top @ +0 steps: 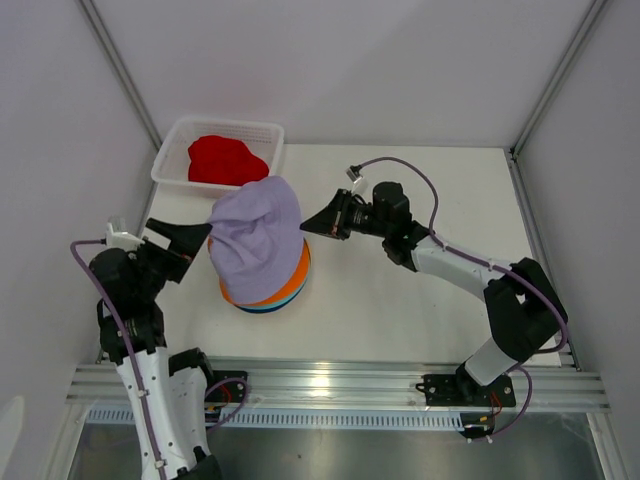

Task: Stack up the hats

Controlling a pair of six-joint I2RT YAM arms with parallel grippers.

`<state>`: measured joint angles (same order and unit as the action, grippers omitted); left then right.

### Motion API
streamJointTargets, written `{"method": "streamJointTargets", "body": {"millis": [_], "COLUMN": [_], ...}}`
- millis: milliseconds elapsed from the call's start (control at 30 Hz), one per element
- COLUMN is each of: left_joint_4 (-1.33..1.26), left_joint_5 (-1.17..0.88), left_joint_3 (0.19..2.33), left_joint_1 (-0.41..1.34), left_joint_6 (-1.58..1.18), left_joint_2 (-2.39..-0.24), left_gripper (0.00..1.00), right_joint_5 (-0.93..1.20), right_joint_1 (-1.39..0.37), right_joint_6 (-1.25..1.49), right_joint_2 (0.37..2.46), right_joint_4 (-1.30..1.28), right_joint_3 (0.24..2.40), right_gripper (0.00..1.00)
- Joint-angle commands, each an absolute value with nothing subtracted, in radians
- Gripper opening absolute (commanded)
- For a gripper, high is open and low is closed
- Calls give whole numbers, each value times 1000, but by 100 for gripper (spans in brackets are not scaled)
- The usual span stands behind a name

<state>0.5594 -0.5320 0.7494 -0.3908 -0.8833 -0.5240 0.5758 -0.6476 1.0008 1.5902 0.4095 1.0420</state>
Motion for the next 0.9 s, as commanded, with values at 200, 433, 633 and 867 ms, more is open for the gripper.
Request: {"method": "streamJointTargets", "body": {"millis": [200,433,633,867], "left_joint_4": [688,772,727,485], "left_joint_5": [-530,-437,-394,-549], "left_joint_3": [1043,979,836,636], "left_joint_1": [-402,-405,-443,-517], "left_joint_6": [-793,-854,-854,-985], "left_joint_2": [-525,-451,-433,-472], "left_gripper": [100,100,99,95], "right_joint_5": [591,641,635,635], "right_joint_1": [-647,-640,-637,-629], "right_joint_6": [1011,993,968,976], "right_joint_2": [1629,1675,1677,1667], "right_joint_4": [525,554,531,534], "right_joint_3": [1015,1049,1068,1065], "right_gripper": [0,0,0,0]}}
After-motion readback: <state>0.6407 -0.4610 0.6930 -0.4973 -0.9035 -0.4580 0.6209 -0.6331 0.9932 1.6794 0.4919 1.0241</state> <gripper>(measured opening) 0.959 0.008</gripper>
